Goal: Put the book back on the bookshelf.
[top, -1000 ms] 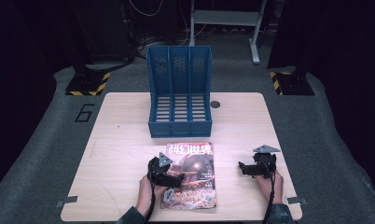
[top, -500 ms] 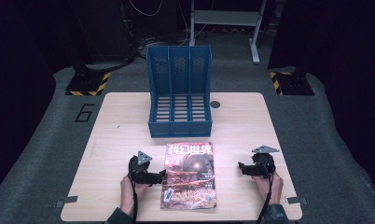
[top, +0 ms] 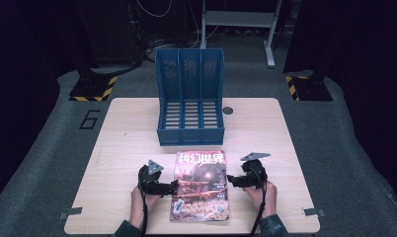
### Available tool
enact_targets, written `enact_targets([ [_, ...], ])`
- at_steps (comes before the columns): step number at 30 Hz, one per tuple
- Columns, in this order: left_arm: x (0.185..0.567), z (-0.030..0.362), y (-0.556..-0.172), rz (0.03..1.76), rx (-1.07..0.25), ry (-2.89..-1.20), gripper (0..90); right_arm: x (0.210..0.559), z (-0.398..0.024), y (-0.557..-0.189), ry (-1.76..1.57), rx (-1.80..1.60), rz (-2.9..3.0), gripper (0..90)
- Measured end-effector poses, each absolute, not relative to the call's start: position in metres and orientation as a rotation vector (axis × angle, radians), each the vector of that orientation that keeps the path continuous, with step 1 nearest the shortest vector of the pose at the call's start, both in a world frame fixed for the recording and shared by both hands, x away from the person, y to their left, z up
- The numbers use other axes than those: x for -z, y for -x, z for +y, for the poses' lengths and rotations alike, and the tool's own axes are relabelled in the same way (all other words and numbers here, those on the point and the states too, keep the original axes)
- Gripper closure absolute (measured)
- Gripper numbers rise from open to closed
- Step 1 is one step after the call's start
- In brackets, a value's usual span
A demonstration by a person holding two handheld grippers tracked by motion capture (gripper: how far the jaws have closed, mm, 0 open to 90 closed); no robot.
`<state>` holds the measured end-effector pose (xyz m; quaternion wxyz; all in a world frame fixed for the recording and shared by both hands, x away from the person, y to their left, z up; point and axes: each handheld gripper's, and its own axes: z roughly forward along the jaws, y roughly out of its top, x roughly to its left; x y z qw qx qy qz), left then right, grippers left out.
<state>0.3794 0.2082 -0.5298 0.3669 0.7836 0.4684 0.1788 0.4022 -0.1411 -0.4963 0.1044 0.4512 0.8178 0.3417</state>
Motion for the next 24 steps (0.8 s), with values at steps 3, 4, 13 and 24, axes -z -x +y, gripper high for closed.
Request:
enact_targets([
  [3, 0.530, 0.208, -0.379, 1.204, -0.459, -2.013, 3.5, 0.496, -0.126, -0.406, -1.293, -0.970, 2.470, 25.9],
  [4, 0.530, 0.208, -0.379, 1.203, -0.459, -2.013, 3.5, 0.496, -0.126, -0.406, -1.293, -0.970, 2.470, 25.9],
  [13, 0.530, 0.208, -0.379, 1.205, -0.459, -2.011, 3.5, 0.499, -0.102, -0.418, -1.298, -0.859, 2.569, 32.4],
  [24, 0.530, 0.208, -0.379, 1.203, -0.458, -2.010, 3.6, 0.498, -0.093, -0.429, -1.324, -0.776, 2.629, 33.4],
])
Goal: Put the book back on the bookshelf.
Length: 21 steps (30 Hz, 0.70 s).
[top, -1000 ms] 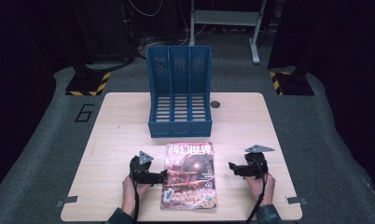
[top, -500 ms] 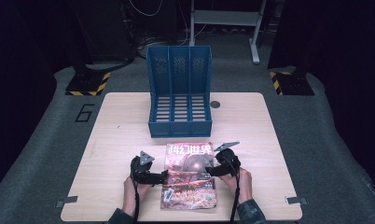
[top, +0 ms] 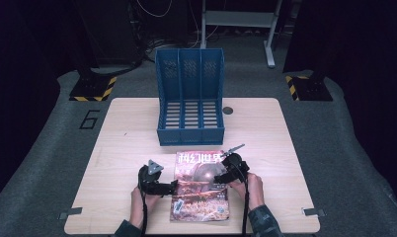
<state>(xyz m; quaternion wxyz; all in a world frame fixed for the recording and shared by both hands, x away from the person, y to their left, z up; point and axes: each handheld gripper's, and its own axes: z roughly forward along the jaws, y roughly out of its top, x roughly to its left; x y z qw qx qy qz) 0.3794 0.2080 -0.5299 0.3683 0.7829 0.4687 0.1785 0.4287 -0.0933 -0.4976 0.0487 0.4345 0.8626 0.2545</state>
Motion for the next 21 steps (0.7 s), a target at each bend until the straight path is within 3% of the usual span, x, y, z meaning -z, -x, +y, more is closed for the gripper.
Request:
enact_targets([
  [13, 0.530, 0.207, -0.379, 1.205, -0.456, -2.002, 3.7, 0.497, -0.100, -0.435, -1.397, -0.851, 2.645, 36.9],
  [21, 0.530, 0.207, -0.379, 1.203, -0.457, -2.003, 3.7, 0.498, -0.124, -0.433, -1.490, -1.222, 2.585, 42.2],
])
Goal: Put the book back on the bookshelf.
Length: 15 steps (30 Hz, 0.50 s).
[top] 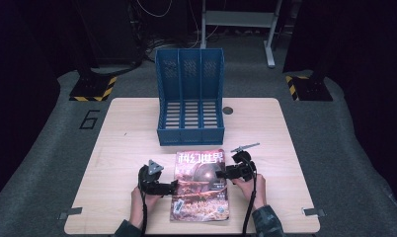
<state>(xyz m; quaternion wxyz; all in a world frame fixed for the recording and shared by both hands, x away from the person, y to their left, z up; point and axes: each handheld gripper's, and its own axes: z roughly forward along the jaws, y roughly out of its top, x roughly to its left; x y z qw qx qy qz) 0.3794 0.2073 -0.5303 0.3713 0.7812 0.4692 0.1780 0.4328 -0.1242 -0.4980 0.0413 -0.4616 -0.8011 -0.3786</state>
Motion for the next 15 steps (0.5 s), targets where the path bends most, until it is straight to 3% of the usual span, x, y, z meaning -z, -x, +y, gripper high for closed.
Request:
enact_targets([
  [15, 0.5302, 0.2074, -0.3796, 1.194, -0.457, -2.008, 3.8, 0.4897, -0.1161, -0.4335, 1.343, 1.299, -2.409, 42.5],
])
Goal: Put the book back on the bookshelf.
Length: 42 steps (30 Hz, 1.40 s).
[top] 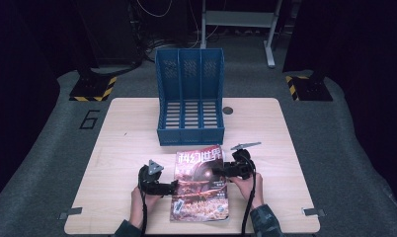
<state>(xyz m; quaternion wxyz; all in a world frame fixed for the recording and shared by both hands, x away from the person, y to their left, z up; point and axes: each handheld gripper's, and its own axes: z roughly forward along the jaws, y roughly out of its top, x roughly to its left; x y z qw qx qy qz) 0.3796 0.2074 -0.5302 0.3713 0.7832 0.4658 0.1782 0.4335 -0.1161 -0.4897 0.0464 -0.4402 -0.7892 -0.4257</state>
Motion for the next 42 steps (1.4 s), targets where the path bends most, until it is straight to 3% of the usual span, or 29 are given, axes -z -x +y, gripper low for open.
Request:
enact_targets([
  [26, 0.530, 0.208, -0.380, 1.178, -0.457, -2.026, 3.8, 0.503, -0.099, -0.467, 1.434, 1.246, -2.440, 50.5],
  [31, 0.530, 0.207, -0.380, 1.184, -0.455, -2.012, 3.7, 0.507, -0.092, -0.474, 1.435, 1.225, -2.463, 59.8],
  [36, 0.530, 0.208, -0.380, 1.180, -0.443, -2.018, 3.7, 0.504, -0.094, -0.471, 1.449, 1.268, -2.451, 81.3],
  [42, 0.529, 0.211, -0.382, 1.174, -0.413, -2.001, 4.4, 0.497, -0.093, -0.465, 1.414, 1.332, -2.463, 89.0],
])
